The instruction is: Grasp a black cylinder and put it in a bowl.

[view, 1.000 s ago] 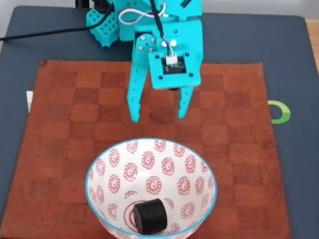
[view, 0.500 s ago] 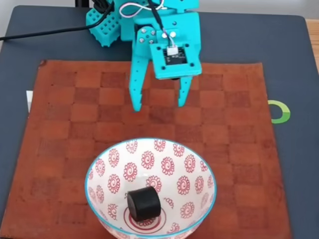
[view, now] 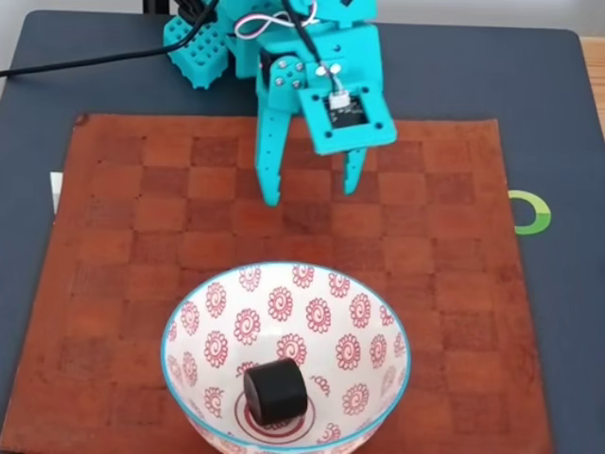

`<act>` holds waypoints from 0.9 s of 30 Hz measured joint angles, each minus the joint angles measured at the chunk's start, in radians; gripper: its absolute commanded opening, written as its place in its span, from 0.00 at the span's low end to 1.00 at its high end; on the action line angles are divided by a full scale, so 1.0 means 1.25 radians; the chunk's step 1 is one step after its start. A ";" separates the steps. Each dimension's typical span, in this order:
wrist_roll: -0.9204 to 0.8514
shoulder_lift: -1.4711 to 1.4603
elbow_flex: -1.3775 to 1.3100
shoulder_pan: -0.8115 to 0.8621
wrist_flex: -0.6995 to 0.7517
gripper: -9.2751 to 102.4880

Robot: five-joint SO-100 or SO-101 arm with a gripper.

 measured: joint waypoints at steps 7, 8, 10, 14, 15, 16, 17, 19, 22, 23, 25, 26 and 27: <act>0.006 0.107 0.042 -0.042 0.000 0.31; 0.006 0.126 0.045 -0.038 0.000 0.31; 0.006 0.171 0.053 -0.037 0.000 0.31; 0.006 0.272 0.099 -0.050 0.000 0.31; 0.006 0.301 0.113 -0.050 0.000 0.31; 0.006 0.329 0.128 -0.050 0.000 0.31; 0.006 0.357 0.145 -0.049 0.000 0.31; 0.007 0.422 0.177 -0.047 0.000 0.31; 0.007 0.523 0.189 -0.047 0.000 0.32; 0.007 0.555 0.188 -0.045 0.000 0.32; 0.007 0.616 0.188 -0.045 0.000 0.31; 0.007 0.639 0.188 -0.045 0.000 0.32; 0.007 0.649 0.187 -0.044 0.000 0.32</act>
